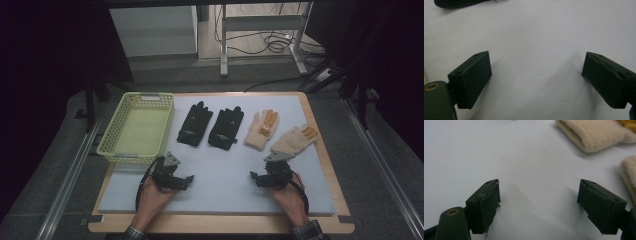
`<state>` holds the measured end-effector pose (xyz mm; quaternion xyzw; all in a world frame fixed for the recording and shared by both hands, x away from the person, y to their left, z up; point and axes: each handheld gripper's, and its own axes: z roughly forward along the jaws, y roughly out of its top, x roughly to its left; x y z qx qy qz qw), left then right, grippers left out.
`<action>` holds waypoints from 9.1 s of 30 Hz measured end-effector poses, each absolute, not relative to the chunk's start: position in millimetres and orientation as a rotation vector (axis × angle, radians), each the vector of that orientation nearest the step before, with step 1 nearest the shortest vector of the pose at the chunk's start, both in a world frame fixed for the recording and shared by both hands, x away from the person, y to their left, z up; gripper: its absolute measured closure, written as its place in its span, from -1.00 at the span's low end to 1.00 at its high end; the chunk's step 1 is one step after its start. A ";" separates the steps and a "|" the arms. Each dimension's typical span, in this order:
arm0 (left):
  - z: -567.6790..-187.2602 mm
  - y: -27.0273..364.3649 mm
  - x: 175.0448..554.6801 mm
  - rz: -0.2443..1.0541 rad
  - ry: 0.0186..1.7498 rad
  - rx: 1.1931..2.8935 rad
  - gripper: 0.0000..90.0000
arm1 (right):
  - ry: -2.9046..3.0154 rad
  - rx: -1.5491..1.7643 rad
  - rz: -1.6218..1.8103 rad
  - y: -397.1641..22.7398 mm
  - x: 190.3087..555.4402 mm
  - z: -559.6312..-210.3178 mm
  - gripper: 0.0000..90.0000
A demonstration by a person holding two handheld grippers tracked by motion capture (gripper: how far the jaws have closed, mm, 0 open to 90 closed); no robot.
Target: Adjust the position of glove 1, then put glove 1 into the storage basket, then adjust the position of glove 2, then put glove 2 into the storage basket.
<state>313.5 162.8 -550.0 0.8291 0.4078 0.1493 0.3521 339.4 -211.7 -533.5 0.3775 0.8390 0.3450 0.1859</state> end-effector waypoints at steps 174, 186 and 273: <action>-550.6 162.5 313.1 0.388 1.058 2.137 -0.80 | 2.378 0.989 1.077 -107.1 406.1 -479.0 0.75; -550.5 162.6 313.1 0.388 1.057 2.138 -0.80 | 2.424 1.005 1.134 -118.1 363.7 -505.7 0.30; -550.4 162.9 313.2 0.387 1.054 2.142 -0.80 | 2.459 0.829 1.169 -75.3 409.0 -436.2 0.82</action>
